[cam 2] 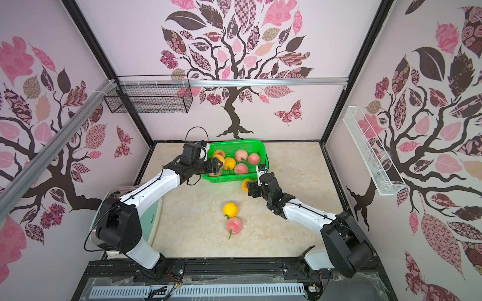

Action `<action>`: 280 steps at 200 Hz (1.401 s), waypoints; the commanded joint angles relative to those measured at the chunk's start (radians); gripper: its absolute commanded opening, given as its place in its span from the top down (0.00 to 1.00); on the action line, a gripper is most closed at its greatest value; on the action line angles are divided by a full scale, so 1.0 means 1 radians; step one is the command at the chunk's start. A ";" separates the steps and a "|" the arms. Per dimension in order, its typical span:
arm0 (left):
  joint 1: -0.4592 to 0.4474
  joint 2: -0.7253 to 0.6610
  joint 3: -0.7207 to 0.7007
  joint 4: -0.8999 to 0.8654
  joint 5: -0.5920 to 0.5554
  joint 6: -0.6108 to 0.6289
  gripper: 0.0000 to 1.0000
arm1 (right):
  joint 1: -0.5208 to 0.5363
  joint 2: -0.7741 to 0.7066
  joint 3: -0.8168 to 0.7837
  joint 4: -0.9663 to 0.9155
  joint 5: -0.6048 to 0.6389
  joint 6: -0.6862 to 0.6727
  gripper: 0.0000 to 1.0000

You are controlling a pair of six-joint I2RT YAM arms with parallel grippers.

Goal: Put the peaches into the basket
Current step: Pick up the peach from the center of the board, then place the peach in the basket.

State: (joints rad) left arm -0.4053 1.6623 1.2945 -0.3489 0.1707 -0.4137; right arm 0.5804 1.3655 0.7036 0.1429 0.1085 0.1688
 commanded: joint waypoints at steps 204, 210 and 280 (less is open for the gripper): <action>-0.045 0.296 0.276 -0.193 -0.038 0.018 0.19 | 0.004 -0.033 -0.004 -0.007 0.014 0.002 0.19; -0.045 0.295 0.276 -0.194 -0.040 0.017 0.18 | 0.004 -0.034 -0.004 -0.006 0.014 0.003 0.19; -0.047 0.258 0.250 -0.171 -0.057 0.018 0.12 | 0.005 -0.030 -0.003 -0.005 0.014 0.002 0.19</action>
State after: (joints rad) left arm -0.4500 1.9442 1.5501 -0.5396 0.1207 -0.4107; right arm 0.5804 1.3506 0.7036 0.1429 0.1093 0.1688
